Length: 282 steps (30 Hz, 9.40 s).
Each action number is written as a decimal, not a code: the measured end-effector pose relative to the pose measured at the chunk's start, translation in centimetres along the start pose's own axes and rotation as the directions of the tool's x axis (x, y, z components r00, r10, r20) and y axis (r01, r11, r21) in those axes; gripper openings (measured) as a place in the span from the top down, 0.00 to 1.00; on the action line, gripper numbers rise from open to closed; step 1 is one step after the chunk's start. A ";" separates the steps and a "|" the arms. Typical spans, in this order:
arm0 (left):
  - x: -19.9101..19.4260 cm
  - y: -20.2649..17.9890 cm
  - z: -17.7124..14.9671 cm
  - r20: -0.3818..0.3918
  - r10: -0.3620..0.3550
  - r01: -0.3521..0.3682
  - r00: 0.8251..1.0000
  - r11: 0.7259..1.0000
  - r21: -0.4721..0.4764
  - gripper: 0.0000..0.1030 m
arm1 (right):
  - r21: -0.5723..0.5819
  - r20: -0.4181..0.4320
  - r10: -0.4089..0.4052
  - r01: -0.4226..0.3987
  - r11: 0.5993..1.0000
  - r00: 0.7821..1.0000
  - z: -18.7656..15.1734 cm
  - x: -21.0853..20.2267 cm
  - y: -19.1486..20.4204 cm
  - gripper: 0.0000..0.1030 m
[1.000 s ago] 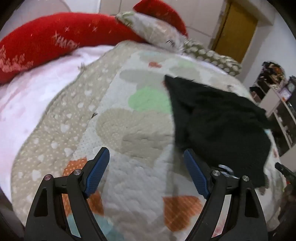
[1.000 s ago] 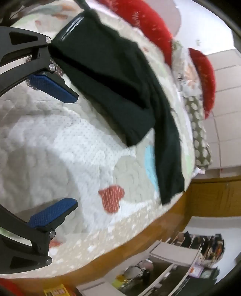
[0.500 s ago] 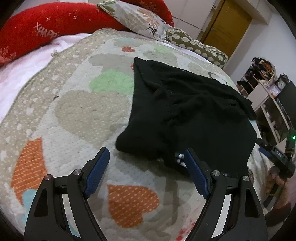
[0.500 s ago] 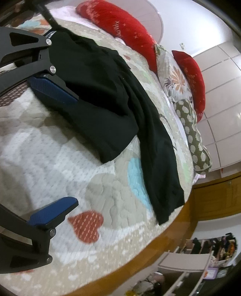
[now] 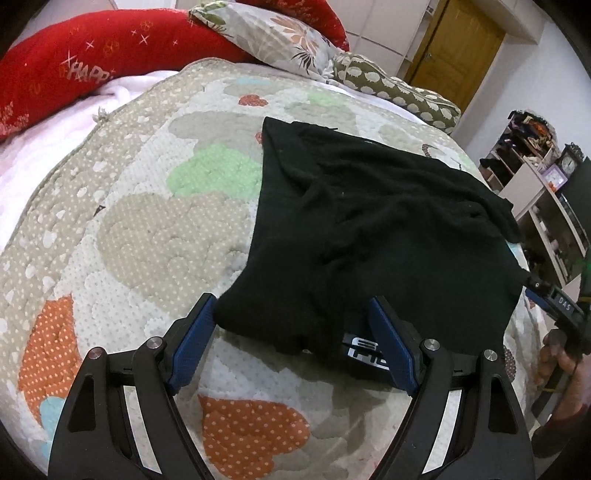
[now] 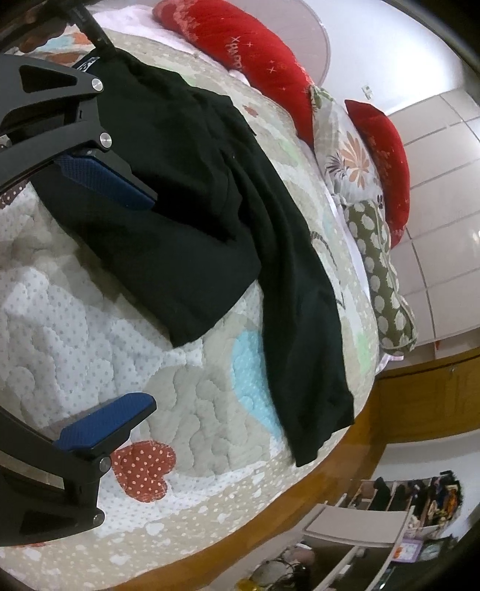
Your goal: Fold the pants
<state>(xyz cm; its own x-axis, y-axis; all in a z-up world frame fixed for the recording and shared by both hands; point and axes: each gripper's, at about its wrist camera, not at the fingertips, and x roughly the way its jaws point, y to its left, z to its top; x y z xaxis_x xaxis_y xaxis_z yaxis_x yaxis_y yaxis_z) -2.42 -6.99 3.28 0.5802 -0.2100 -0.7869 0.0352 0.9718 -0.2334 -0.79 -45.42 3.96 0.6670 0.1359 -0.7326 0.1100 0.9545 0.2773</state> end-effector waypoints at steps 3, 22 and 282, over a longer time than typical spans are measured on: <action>-0.3 -0.1 0.0 0.008 0.010 -0.010 1.000 1.000 0.008 0.20 | -0.025 0.010 -0.007 0.007 1.000 1.000 0.0 -0.6 0.7 0.03; -2.0 -1.0 0.2 0.031 0.025 -0.026 0.999 1.000 0.017 0.20 | -0.103 0.023 0.013 -0.011 0.995 1.000 -0.7 -1.7 3.7 0.03; -6.0 5.2 -2.4 0.048 -0.198 0.185 0.979 0.964 0.193 0.92 | 0.068 0.021 0.233 -0.234 0.970 0.972 -10.2 -14.1 -5.5 0.54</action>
<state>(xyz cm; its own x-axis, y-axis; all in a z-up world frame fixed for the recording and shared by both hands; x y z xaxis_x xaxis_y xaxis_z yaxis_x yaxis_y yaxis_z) -7.64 -0.94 5.42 0.6005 -0.3929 -0.6965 0.2982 0.9182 -0.2609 -18.27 -49.85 6.43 0.6898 0.3493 -0.6342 0.0003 0.8758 0.4827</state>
